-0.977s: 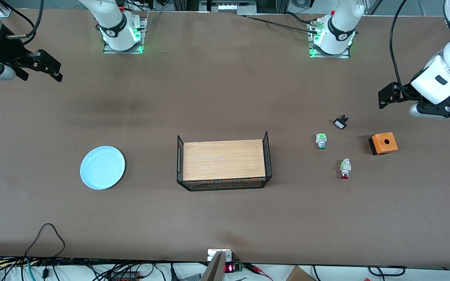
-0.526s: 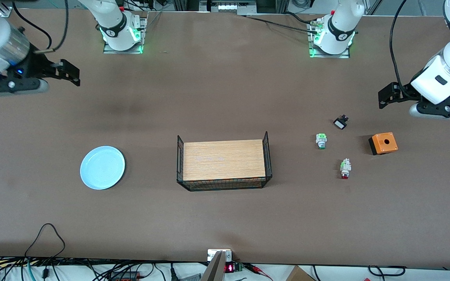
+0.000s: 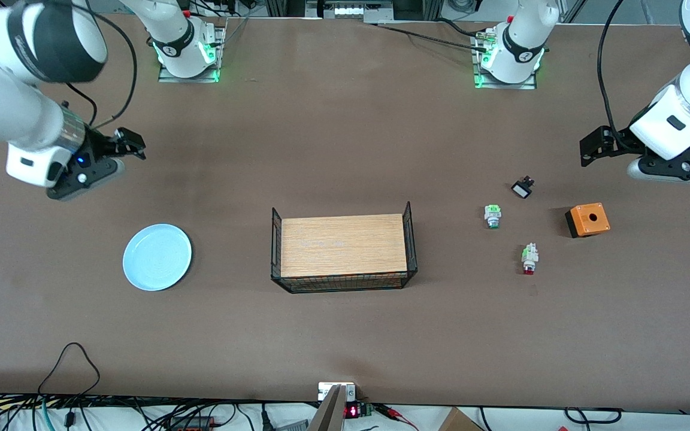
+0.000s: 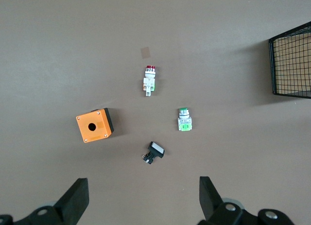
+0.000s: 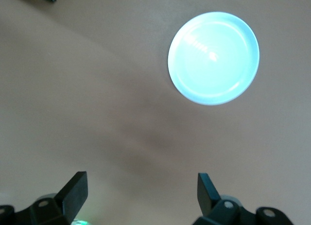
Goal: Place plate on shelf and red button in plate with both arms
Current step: 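Move the right gripper down toward the pale blue plate's rim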
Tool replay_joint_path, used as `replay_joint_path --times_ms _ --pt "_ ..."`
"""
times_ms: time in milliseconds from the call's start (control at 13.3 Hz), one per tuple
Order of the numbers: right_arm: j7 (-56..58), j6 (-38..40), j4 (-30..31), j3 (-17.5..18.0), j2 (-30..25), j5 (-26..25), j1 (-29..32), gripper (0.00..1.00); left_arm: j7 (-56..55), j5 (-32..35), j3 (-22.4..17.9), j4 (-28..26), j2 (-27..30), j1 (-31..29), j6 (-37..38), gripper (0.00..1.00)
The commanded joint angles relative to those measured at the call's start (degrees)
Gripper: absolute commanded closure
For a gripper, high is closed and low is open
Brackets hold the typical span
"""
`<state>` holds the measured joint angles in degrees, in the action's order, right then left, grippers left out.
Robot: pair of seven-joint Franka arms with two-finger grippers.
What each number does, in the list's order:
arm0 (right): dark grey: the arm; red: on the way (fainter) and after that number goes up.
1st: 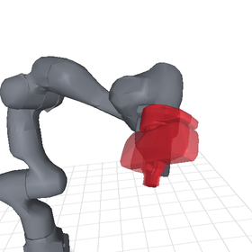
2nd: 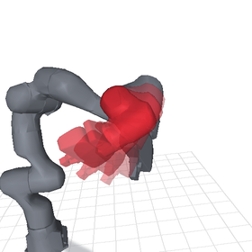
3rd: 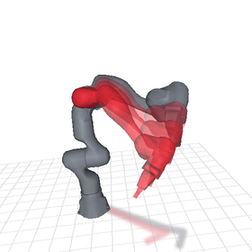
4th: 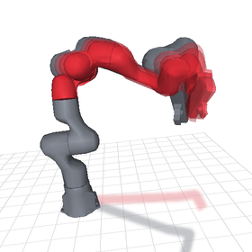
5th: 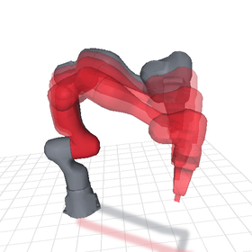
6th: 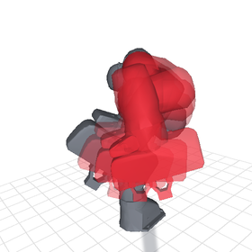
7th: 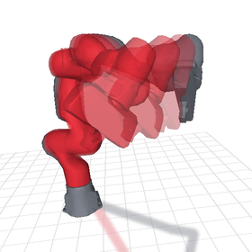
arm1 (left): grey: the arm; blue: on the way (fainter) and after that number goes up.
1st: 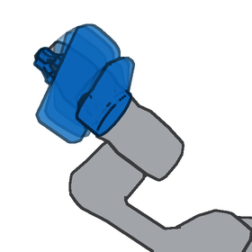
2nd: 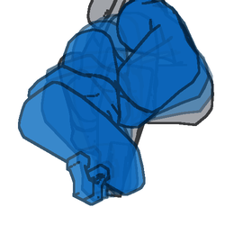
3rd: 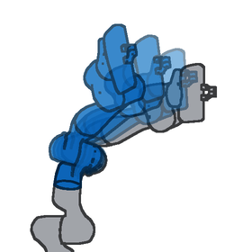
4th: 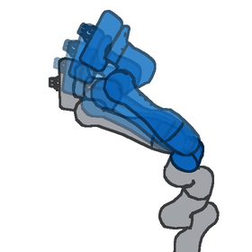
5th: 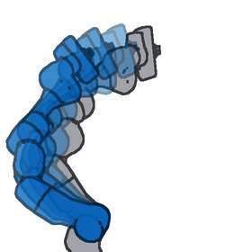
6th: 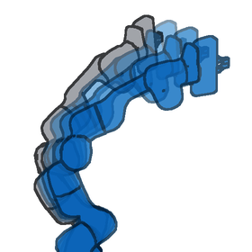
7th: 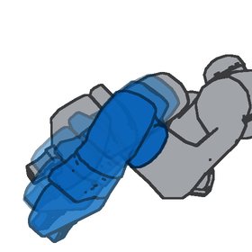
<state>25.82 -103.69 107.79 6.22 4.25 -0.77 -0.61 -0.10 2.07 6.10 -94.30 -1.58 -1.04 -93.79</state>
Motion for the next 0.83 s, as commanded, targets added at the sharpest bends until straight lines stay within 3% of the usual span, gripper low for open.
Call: replay_joint_path --times_ms 0,301,752 --pt "10.3 -7.3 4.5 0.0 1.2 -1.6 0.2 0.00 -0.2 -1.0 0.0 1.1 -0.4 0.0 1.2 0.00" --pt "25.1 -24.3 13.6 -0.2 3.7 -1.7 1.8 0.00 -0.2 -1.1 0.0 1.1 -0.4 0.0 1.2 0.00" --pt "37.8 -35.8 15.2 -0.3 10.9 -1.7 3.0 0.00 -0.1 -1.0 0.0 1.1 -0.4 0.0 1.2 0.00"
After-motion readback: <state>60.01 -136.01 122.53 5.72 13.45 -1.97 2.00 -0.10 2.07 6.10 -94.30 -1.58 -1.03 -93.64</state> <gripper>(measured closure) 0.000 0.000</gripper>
